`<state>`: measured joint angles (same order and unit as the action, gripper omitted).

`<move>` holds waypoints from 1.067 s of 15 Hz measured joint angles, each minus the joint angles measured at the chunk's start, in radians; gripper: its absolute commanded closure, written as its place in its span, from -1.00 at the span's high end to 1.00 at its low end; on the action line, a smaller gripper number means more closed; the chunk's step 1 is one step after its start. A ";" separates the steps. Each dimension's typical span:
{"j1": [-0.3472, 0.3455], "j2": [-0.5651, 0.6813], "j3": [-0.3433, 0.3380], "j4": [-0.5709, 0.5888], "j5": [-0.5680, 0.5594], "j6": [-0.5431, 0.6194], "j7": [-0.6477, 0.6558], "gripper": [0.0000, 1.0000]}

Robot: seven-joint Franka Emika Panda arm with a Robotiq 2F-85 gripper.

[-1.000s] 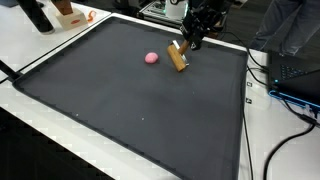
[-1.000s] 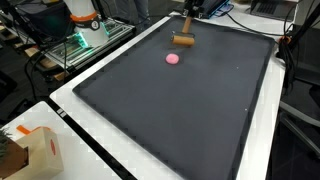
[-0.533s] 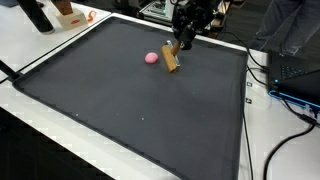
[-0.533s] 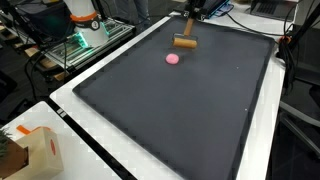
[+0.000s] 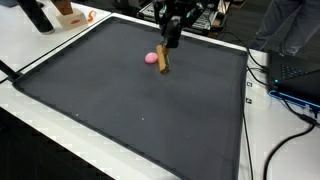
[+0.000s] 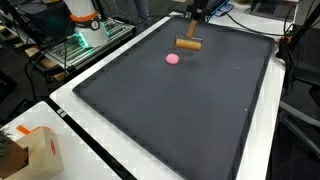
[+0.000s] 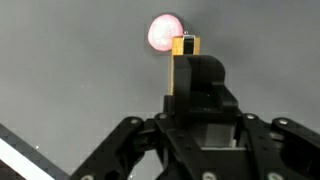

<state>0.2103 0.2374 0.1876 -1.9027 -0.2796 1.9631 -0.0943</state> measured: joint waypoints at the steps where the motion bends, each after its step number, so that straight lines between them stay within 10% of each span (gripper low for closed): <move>1: -0.010 0.000 -0.007 0.009 0.021 0.000 0.000 -0.52; 16: -0.210 0.006 -0.135 0.091 0.346 -0.007 -0.045 -0.52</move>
<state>0.0004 0.2430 0.0528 -1.8117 0.0660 1.9560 -0.1396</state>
